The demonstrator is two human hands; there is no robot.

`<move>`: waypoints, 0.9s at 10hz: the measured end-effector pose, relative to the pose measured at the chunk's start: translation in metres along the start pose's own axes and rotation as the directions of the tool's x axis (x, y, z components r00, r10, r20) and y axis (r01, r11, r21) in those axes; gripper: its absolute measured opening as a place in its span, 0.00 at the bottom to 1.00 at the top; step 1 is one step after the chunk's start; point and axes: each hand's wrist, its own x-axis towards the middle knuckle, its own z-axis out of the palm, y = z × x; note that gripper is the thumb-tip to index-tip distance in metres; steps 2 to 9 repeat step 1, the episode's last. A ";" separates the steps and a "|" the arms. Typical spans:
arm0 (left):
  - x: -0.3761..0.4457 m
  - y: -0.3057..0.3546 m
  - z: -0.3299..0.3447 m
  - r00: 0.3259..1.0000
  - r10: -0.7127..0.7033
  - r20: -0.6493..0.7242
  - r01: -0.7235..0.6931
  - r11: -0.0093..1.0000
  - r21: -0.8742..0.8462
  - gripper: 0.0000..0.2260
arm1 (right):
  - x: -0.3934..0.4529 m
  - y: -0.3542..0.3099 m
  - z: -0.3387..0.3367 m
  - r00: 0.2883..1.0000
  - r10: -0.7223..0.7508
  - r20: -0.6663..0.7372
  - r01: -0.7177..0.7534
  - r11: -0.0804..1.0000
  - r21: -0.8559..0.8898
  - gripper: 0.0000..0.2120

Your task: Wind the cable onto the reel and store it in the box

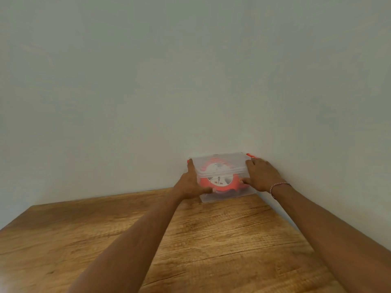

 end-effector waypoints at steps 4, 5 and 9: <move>-0.014 0.004 -0.020 0.997 0.056 0.046 -0.062 0.987 0.148 0.58 | -0.007 -0.023 -0.011 0.997 -0.069 0.046 0.064 0.993 0.102 0.44; -0.014 0.004 -0.020 0.997 0.056 0.046 -0.062 0.987 0.148 0.58 | -0.007 -0.023 -0.011 0.997 -0.069 0.046 0.064 0.993 0.102 0.44; -0.014 0.004 -0.020 0.997 0.056 0.046 -0.062 0.987 0.148 0.58 | -0.007 -0.023 -0.011 0.997 -0.069 0.046 0.064 0.993 0.102 0.44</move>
